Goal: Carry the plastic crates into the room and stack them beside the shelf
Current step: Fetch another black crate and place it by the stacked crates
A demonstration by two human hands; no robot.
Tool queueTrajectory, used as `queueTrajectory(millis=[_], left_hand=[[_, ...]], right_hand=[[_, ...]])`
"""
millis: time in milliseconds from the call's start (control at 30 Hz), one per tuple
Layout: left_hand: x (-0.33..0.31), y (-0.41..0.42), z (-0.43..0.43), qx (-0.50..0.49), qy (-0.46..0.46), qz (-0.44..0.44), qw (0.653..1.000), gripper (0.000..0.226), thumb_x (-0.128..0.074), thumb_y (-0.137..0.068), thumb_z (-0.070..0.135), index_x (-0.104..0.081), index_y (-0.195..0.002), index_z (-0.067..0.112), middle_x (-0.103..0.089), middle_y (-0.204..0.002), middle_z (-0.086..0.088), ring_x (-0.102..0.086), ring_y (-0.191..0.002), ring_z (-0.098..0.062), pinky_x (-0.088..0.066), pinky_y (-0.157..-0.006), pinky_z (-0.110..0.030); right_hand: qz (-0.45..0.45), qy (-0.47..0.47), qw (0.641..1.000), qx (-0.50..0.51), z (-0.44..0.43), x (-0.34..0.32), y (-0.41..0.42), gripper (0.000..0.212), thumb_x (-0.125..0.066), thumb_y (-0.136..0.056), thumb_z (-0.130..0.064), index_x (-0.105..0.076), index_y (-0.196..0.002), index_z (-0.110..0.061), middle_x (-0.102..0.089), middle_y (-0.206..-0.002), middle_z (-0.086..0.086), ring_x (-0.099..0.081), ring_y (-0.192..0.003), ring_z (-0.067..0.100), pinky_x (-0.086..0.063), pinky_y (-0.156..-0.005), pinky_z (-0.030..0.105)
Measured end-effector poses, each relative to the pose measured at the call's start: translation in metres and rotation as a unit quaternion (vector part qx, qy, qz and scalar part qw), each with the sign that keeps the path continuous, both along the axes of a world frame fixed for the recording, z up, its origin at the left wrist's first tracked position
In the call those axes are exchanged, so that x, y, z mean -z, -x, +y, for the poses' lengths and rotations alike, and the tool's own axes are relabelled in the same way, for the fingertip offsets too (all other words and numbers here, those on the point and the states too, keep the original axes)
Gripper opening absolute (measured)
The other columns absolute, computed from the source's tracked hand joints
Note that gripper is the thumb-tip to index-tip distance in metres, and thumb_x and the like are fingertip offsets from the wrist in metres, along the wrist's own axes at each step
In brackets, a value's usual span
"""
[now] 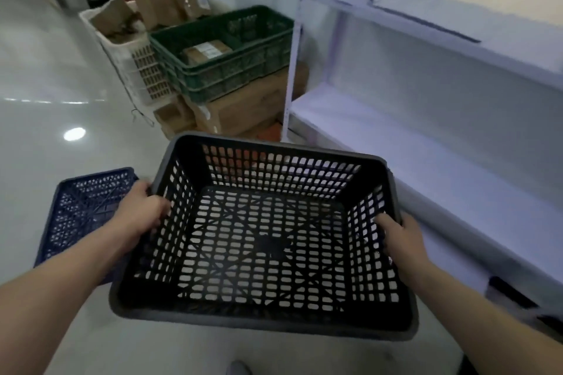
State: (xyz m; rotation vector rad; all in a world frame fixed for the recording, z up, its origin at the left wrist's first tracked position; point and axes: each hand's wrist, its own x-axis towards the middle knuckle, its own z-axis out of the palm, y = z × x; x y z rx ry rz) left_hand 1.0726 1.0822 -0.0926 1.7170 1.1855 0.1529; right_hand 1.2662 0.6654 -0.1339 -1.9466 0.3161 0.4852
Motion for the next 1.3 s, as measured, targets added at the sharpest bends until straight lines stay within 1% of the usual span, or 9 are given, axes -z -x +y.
queueTrajectory(millis=[133,333,467,533,633,733,833,1067,1300], left_hand=[[-0.008,-0.014,-0.05,0.041,-0.008,-0.004,0.999,0.039,-0.056,-0.073,0.001,-0.056,-0.112,0.004,-0.05,-0.062,-0.015,-0.043,-0.045,-0.024,-0.04,-0.044,-0.03],[-0.004,-0.025,-0.117,0.095,-0.014,0.019,0.995,0.035,-0.051,-0.079,-0.008,-0.05,-0.11,0.008,-0.047,-0.06,-0.018,-0.042,-0.045,-0.024,-0.038,-0.045,-0.029],[0.008,-0.035,-0.15,0.152,0.003,0.038,0.988,0.031,-0.053,-0.077,-0.008,-0.05,-0.103,0.007,-0.047,-0.056,-0.017,-0.042,-0.043,-0.023,-0.039,-0.045,-0.032],[0.014,-0.038,-0.166,0.176,0.008,0.048,0.983,0.029,-0.053,-0.075,-0.008,-0.051,-0.1,0.007,-0.046,-0.053,-0.015,-0.042,-0.041,-0.022,-0.04,-0.046,-0.032],[0.019,-0.04,-0.189,0.218,0.026,0.056,0.974,0.029,-0.051,-0.075,-0.008,-0.053,-0.1,0.008,-0.044,-0.05,-0.013,-0.04,-0.04,-0.02,-0.039,-0.045,-0.029],[0.02,-0.043,-0.215,0.262,0.041,0.059,0.962,0.031,-0.049,-0.078,-0.009,-0.051,-0.102,0.011,-0.043,-0.053,-0.012,-0.04,-0.042,-0.019,-0.037,-0.045,-0.027],[0.019,-0.043,-0.243,0.304,0.04,0.051,0.95,0.03,-0.05,-0.079,-0.009,-0.052,-0.103,0.01,-0.046,-0.057,-0.014,-0.042,-0.045,-0.02,-0.037,-0.044,-0.027],[0.02,-0.037,-0.314,0.389,0.042,0.06,0.918,0.029,-0.049,-0.082,-0.009,-0.051,-0.107,0.007,-0.047,-0.06,-0.015,-0.043,-0.048,-0.021,-0.037,-0.046,-0.027],[0.024,-0.018,-0.399,0.455,0.055,0.068,0.886,0.031,-0.049,-0.079,-0.01,-0.054,-0.104,0.007,-0.048,-0.055,-0.012,-0.043,-0.045,-0.021,-0.037,-0.043,-0.025]], right_hand=[[-0.005,0.005,0.999,0.049,-0.06,-0.024,0.041,0.031,-0.069,-0.08,-0.046,-0.064,-0.101,-0.024,-0.076,-0.095,0.005,-0.074,-0.09,0.029,-0.06,-0.088,0.052],[0.035,-0.001,0.993,0.112,-0.142,-0.024,0.092,0.036,-0.069,-0.089,-0.039,-0.051,-0.115,-0.022,-0.069,-0.103,0.005,-0.068,-0.095,0.026,-0.057,-0.091,0.049],[0.039,0.021,0.986,0.163,-0.184,-0.024,0.134,0.011,-0.065,-0.095,-0.027,-0.055,-0.091,-0.027,-0.069,-0.094,0.005,-0.066,-0.088,0.023,-0.055,-0.085,0.042],[0.045,0.029,0.98,0.194,-0.203,-0.023,0.153,0.007,-0.065,-0.095,-0.027,-0.058,-0.094,-0.026,-0.067,-0.092,0.002,-0.064,-0.086,0.021,-0.053,-0.083,0.041],[0.062,0.023,0.969,0.238,-0.225,-0.021,0.183,0.038,-0.067,-0.09,-0.04,-0.051,-0.122,-0.028,-0.064,-0.104,-0.004,-0.062,-0.095,0.021,-0.052,-0.094,0.047],[0.065,0.038,0.957,0.281,-0.246,-0.022,0.216,0.048,-0.067,-0.091,-0.043,-0.049,-0.132,-0.025,-0.059,-0.101,-0.007,-0.06,-0.095,0.021,-0.048,-0.088,0.042],[0.071,0.04,0.943,0.324,-0.263,-0.024,0.252,0.061,-0.069,-0.089,-0.044,-0.049,-0.143,-0.021,-0.06,-0.104,-0.007,-0.061,-0.106,0.026,-0.049,-0.095,0.044],[0.075,0.025,0.904,0.421,-0.303,-0.028,0.333,0.064,-0.071,-0.086,-0.042,-0.051,-0.142,-0.018,-0.066,-0.118,0.005,-0.063,-0.107,0.03,-0.051,-0.101,0.049],[0.073,0.031,0.876,0.475,-0.371,-0.019,0.399,0.077,-0.073,-0.063,-0.053,-0.059,-0.131,-0.021,-0.073,-0.11,0.006,-0.07,-0.099,0.032,-0.056,-0.094,0.052]])
